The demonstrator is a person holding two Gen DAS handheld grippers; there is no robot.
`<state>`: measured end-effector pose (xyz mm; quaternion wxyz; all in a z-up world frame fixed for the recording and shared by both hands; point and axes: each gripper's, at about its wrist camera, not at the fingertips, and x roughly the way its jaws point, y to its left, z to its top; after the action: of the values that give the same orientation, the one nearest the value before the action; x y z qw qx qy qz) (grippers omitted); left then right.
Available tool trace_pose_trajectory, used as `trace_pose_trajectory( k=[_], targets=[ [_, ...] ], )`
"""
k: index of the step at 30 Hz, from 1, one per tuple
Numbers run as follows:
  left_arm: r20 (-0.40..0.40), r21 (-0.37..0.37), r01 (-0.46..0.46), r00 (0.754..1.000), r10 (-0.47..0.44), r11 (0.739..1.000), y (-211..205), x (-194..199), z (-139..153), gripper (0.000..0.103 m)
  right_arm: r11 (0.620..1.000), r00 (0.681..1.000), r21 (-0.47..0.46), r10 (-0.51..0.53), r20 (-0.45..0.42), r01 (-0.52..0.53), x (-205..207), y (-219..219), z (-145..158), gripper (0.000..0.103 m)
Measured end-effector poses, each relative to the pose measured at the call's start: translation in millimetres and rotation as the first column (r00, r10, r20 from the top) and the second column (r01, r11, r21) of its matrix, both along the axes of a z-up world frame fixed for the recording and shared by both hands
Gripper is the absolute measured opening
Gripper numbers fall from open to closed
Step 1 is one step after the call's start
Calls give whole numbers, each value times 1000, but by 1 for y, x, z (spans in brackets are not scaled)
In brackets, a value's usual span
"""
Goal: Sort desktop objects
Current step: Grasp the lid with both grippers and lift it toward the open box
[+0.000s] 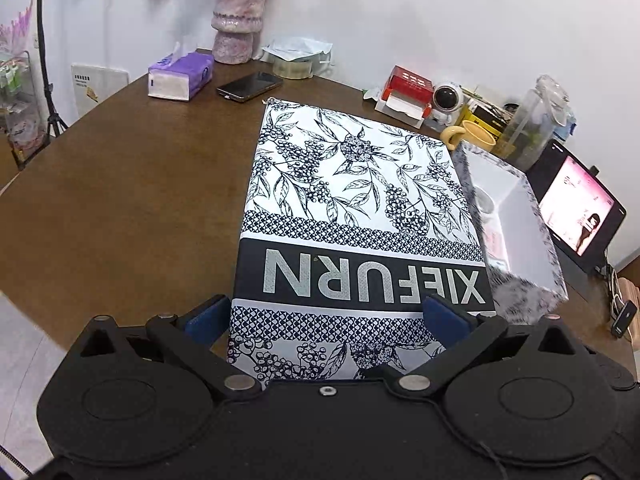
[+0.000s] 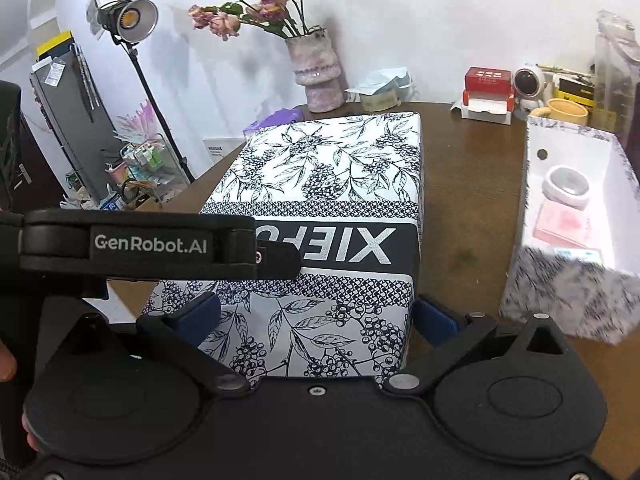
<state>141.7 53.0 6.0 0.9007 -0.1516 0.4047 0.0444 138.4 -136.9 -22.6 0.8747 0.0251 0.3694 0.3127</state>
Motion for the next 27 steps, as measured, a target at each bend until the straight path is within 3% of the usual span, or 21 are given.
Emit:
trace_pose_trajectory(
  k=[14,27],
  targets=[
    [92,21,45,995,-47,999,-49,-43,35,102,998,993,28,-66,100,64,-52,-49,34,103],
    [132,8,182,974,-182,983,-112,-7,43,102,978,968,23,-208,143,207,-34,-111,50,103]
  ],
)
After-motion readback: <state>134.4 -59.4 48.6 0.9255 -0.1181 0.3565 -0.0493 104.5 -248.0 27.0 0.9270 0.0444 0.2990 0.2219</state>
